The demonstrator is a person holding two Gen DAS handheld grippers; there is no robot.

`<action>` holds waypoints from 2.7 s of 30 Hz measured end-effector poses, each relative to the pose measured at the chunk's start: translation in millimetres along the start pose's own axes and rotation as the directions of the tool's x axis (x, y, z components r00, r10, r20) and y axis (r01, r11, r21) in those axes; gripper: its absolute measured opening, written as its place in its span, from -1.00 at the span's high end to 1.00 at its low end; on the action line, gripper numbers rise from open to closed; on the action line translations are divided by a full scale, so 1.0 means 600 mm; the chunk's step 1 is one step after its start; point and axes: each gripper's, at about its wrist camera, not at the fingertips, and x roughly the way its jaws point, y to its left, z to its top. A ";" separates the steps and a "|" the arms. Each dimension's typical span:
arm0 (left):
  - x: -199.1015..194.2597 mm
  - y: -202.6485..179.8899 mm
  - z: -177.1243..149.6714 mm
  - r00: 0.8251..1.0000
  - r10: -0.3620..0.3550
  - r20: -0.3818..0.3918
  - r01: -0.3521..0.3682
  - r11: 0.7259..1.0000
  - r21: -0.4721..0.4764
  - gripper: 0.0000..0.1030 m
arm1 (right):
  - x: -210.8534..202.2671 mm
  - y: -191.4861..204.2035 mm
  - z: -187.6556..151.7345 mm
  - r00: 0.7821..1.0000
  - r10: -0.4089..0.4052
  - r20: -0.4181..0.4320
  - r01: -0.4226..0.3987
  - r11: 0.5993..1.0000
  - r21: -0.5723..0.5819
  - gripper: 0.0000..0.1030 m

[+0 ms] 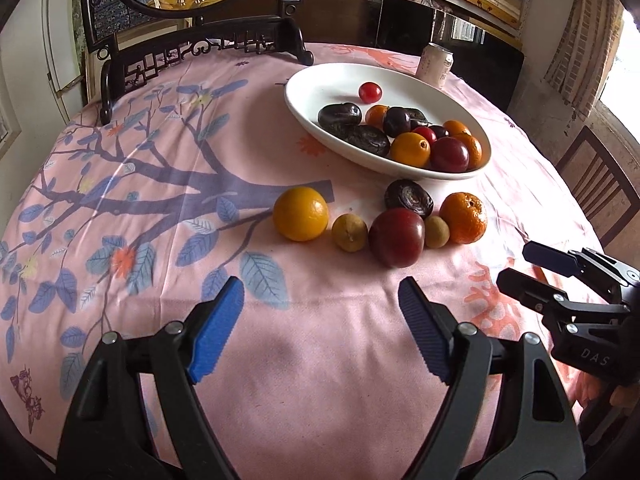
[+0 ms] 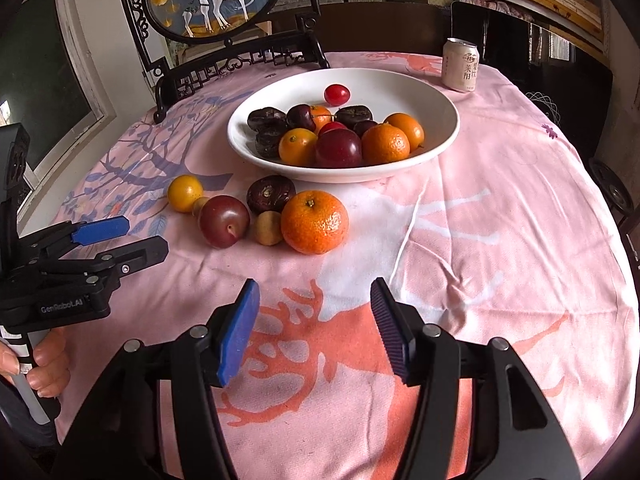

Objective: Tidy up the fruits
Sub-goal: 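Grasp a yellow orange with the left gripper while the right grasps a tangerine, then place the yellow orange and tangerine on the plate and open both grippers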

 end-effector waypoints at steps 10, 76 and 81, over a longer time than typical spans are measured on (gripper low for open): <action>0.003 0.018 -0.004 1.000 -0.003 0.011 0.003 1.000 -0.014 -0.67 | 0.071 -0.004 0.041 0.997 -0.039 -0.060 0.039 0.999 0.000 -0.13; 0.031 -0.053 0.214 0.999 -0.030 0.040 0.030 1.000 0.010 0.26 | -0.032 -0.044 0.160 0.978 0.029 0.208 -0.027 1.000 -0.012 0.10; 0.096 -0.060 0.243 1.000 -0.002 -0.014 0.002 1.000 -0.019 0.26 | 0.027 -0.052 0.186 0.987 0.014 0.163 -0.011 1.000 -0.020 0.10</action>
